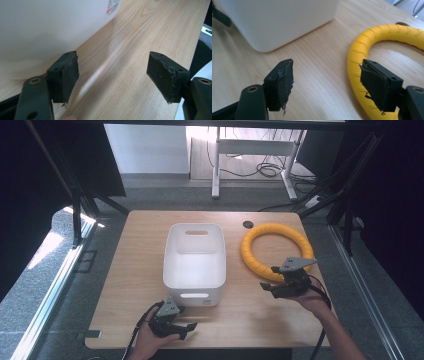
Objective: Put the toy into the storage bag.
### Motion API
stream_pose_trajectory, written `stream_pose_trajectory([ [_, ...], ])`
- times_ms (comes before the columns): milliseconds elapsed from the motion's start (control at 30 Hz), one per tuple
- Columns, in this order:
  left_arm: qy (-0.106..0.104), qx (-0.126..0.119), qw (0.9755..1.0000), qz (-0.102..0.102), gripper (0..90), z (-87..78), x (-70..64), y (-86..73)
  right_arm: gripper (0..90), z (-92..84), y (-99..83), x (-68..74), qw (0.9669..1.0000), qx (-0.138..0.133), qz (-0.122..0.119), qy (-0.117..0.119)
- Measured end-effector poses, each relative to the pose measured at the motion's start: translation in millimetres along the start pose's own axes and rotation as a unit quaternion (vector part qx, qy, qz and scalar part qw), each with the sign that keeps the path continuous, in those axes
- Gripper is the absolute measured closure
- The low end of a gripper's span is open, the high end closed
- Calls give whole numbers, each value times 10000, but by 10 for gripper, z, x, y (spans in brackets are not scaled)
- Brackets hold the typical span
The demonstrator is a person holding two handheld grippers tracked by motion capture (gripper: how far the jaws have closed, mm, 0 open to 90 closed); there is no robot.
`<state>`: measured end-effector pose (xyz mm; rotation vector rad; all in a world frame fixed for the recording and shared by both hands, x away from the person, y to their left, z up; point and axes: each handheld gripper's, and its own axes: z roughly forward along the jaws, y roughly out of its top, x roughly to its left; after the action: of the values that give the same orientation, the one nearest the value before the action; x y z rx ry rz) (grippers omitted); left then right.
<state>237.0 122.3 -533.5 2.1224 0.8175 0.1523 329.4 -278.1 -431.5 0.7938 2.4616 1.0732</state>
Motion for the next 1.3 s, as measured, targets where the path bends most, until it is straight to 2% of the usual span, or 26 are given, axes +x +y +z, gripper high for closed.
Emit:
stream_pose_trajectory([
  [133,3,6,10000,-4,256,8,2,-6,275,56,57,-122,9996,259,-18,-67],
  [300,9,-26,10000,1,256,-16,0,-10,283,184,118,-263,9983,574,36,-32],
  [467,22,-49,10000,-21,256,-31,11,-17,284,369,119,-405,9957,911,116,-81],
  [600,24,-53,10000,-24,256,-32,17,-18,287,507,101,-515,9933,1135,194,10],
  [733,18,-39,10000,-8,256,-26,14,-19,288,614,120,-589,9905,1362,204,56],
  [933,39,-95,9999,-12,257,-44,18,-20,289,749,134,-692,9844,1741,214,143],
  [1000,44,-112,9999,-11,257,-49,22,-20,290,795,105,-737,9826,1823,293,177],
  [1167,38,-90,10000,-4,257,-42,21,-22,293,917,9,-806,9755,2169,293,217],
  [1300,25,-73,10000,-3,257,-32,20,-23,308,976,-32,-837,9722,2313,269,236],
])
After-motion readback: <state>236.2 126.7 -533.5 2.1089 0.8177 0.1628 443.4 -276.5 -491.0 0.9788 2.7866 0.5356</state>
